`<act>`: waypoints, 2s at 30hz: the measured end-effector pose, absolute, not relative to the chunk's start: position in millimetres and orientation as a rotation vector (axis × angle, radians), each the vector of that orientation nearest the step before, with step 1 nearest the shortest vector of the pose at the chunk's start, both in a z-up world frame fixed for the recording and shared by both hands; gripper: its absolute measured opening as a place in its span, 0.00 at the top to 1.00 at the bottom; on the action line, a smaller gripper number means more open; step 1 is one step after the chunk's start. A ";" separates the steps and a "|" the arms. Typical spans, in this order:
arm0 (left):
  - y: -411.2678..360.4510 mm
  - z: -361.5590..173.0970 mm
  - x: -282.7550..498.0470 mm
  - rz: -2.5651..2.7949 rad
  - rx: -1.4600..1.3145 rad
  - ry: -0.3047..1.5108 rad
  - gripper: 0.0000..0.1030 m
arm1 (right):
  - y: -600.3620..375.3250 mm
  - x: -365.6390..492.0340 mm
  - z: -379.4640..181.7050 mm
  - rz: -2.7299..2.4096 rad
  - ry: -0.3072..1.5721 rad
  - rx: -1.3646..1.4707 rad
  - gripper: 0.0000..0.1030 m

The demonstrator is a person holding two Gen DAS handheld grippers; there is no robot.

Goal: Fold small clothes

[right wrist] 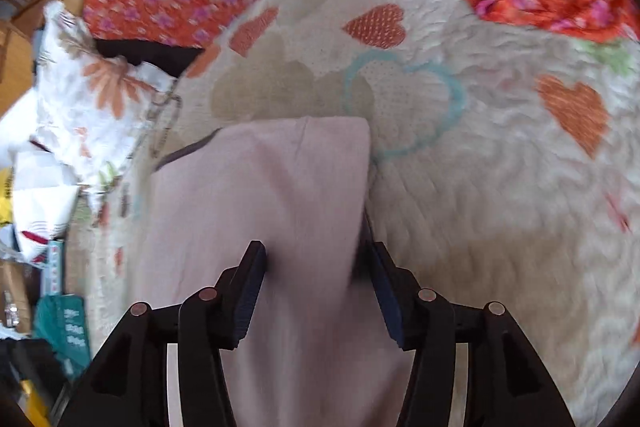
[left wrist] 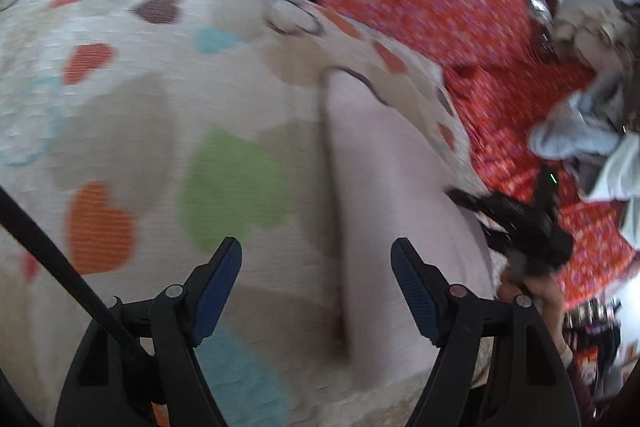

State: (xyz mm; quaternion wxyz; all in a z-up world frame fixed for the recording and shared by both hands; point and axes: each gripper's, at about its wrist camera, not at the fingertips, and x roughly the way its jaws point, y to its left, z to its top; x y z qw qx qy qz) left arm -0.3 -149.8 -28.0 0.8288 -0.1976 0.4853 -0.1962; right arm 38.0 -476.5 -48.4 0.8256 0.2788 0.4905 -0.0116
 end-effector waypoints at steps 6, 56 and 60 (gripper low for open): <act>-200.8 -56.9 22.6 -0.503 -0.379 1.137 0.58 | -459.0 63.6 -48.3 0.071 1.041 0.530 0.74; -133.5 -14.5 -52.5 -0.294 -0.202 0.906 0.31 | -475.8 -59.5 22.1 -0.029 0.780 0.482 0.69; -136.7 -17.8 -52.8 -0.280 -0.168 0.911 0.31 | -438.2 -40.7 13.1 0.144 0.871 0.458 0.69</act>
